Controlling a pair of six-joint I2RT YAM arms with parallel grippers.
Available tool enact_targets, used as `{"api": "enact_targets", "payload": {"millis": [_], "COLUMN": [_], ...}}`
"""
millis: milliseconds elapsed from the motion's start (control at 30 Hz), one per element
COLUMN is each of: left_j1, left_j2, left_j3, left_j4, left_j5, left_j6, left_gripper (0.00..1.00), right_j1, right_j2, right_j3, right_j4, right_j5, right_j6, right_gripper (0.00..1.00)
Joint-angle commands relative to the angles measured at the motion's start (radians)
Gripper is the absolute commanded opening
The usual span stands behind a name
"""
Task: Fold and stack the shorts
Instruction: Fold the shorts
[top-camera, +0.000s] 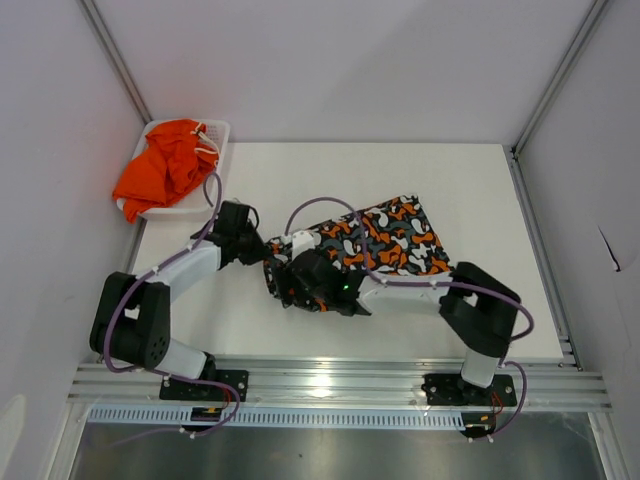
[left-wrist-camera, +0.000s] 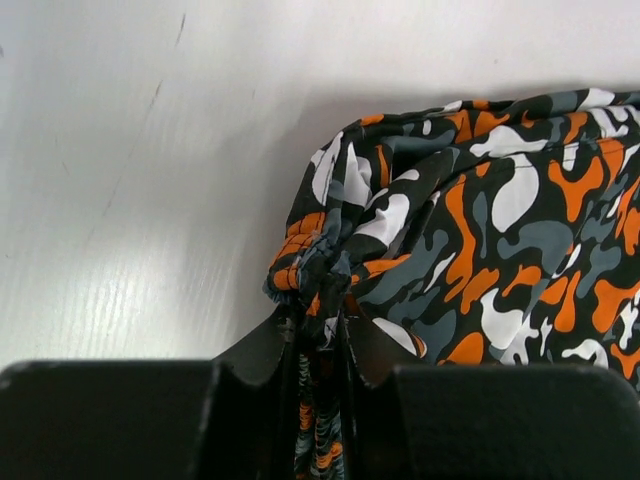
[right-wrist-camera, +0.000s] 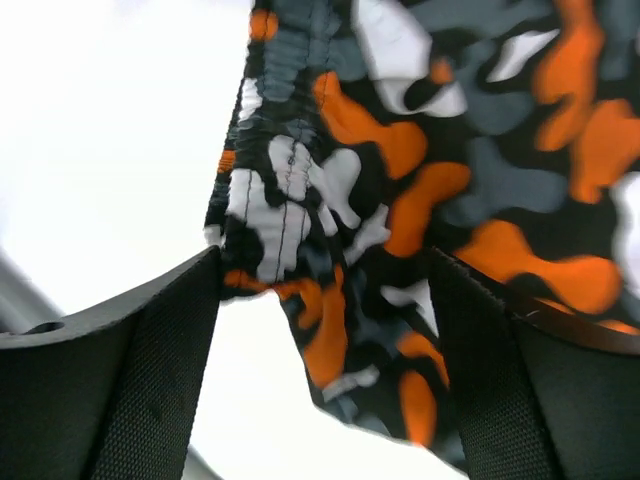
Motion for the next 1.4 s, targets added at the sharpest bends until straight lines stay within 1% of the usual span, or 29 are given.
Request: {"api": "enact_targets", "payload": {"millis": [0, 67, 133, 167, 200, 267, 300, 367, 400, 467, 533, 633, 767, 800, 833, 967, 1100, 1200, 1367], "left_j1": [-0.005, -0.004, -0.004, -0.004, -0.004, -0.001, 0.000, 0.003, 0.009, 0.018, 0.029, 0.038, 0.050, 0.052, 0.052, 0.052, 0.052, 0.052, 0.042], "left_j2": [0.019, 0.029, 0.048, 0.055, 0.072, 0.083, 0.086, 0.089, 0.092, 0.097, 0.103, 0.124, 0.152, 0.155, 0.158, 0.160, 0.143, 0.118, 0.078], "left_j3": [0.081, 0.116, 0.136, 0.173, 0.187, 0.236, 0.245, 0.280, 0.288, 0.328, 0.351, 0.450, 0.547, 0.566, 0.617, 0.711, 0.770, 0.791, 0.781], "left_j4": [-0.052, -0.069, -0.097, -0.121, -0.135, -0.169, -0.179, -0.195, -0.210, -0.242, -0.259, -0.317, -0.414, -0.433, -0.451, -0.573, -0.650, -0.675, -0.677], "left_j5": [-0.043, -0.043, -0.043, -0.044, -0.044, -0.043, -0.073, -0.081, -0.081, -0.081, -0.061, -0.067, -0.078, -0.078, -0.080, -0.089, -0.136, -0.138, -0.135], "left_j6": [0.067, 0.101, 0.119, 0.139, 0.148, 0.173, 0.179, 0.198, 0.204, 0.219, 0.233, 0.259, 0.270, 0.273, 0.276, 0.294, 0.311, 0.325, 0.328], "left_gripper": [0.00, 0.00, 0.00, 0.00, 0.00, 0.00, 0.00, 0.00, 0.00, 0.00, 0.00, 0.00, 0.00, 0.00, 0.00, 0.00, 0.00, 0.00, 0.00], "right_j1": [-0.096, -0.130, -0.177, -0.193, -0.209, -0.251, -0.263, -0.295, -0.302, -0.305, -0.299, -0.267, -0.164, -0.150, -0.139, -0.101, -0.081, -0.105, -0.202], "right_j2": [-0.165, -0.220, -0.255, -0.263, -0.269, -0.285, -0.289, -0.288, -0.280, -0.248, -0.223, -0.174, -0.102, -0.067, -0.049, 0.027, 0.031, -0.019, -0.087], "right_j3": [-0.083, -0.118, -0.169, -0.182, -0.213, -0.248, -0.268, -0.317, -0.327, -0.334, -0.337, -0.347, -0.330, -0.322, -0.313, -0.240, -0.184, -0.170, -0.140], "right_j4": [0.122, 0.127, 0.125, 0.122, 0.114, 0.119, 0.139, 0.157, 0.165, 0.166, 0.176, 0.193, 0.209, 0.211, 0.216, 0.260, 0.265, 0.262, 0.256], "right_j5": [-0.136, -0.145, -0.142, -0.142, -0.142, -0.145, -0.157, -0.171, -0.174, -0.179, -0.177, -0.150, -0.041, -0.030, -0.026, -0.079, -0.119, -0.163, -0.294], "right_j6": [0.054, 0.062, 0.062, 0.063, 0.068, 0.079, 0.083, 0.094, 0.097, 0.103, 0.117, 0.161, 0.203, 0.213, 0.224, 0.246, 0.237, 0.241, 0.272], "right_gripper": [0.83, 0.81, 0.70, 0.65, 0.55, 0.43, 0.31, 0.19, 0.09, 0.00, 0.00, 0.00, 0.00, 0.00, 0.00, 0.00, 0.00, 0.00, 0.00]}}
